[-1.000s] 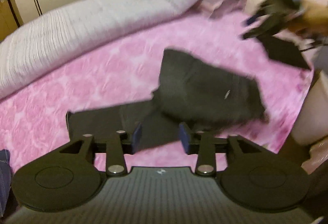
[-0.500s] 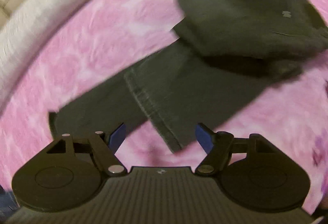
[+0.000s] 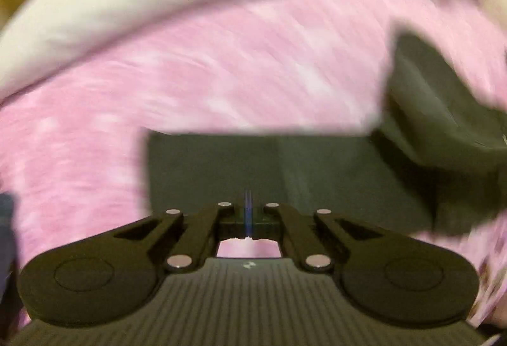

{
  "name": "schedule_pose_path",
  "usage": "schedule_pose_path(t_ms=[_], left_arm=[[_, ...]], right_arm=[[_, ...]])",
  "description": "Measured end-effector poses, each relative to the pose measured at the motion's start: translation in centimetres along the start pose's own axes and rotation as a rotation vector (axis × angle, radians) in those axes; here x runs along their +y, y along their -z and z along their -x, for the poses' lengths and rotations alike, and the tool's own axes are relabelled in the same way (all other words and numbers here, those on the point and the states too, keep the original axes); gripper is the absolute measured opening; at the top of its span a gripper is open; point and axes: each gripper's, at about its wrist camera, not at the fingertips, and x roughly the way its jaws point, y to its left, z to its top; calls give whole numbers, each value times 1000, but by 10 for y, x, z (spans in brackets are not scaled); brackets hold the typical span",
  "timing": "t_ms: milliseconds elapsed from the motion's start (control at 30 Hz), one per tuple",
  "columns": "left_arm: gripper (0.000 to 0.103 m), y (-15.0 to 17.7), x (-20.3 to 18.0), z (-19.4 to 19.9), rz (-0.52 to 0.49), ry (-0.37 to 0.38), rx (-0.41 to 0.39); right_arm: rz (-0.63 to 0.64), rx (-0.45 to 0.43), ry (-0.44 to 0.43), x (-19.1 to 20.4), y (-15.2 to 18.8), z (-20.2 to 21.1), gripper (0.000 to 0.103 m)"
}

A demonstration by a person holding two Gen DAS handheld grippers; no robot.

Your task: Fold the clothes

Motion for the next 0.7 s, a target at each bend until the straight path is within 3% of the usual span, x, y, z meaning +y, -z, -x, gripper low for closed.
schedule_pose_path(t_ms=[133,167,233,333,400,500,567,633,700], left_arm=[[0,-27,60,50,-5,-213,-74],[0,-34,69,51,0,-230,-75],[0,-43,70,43,7,-216,-63],[8,-43,44,9,-22,-121,-13],[36,-36,21,-18,-49,-40,36],[38,-17,-13,-62,-96,79,135],[45,-6,-28,-92,-66,140,199],[45,1,-38,-116,-18,189,249],[47,7,-46,-136,44,230,290]], right_arm=[[-97,-96,56,-81,-3,56,16],[-121,-120,70,-101,-4,70,16],[-140,-132,149,-137,-13,54,17],[-161,-121,269,-186,-29,6,19],[-154,-16,349,-199,-35,-38,31],[-214,22,384,-192,-38,-63,37],[-288,0,284,-176,-30,-63,56],[-335,33,186,-151,-14,-69,64],[-385,98,93,-124,9,-81,65]])
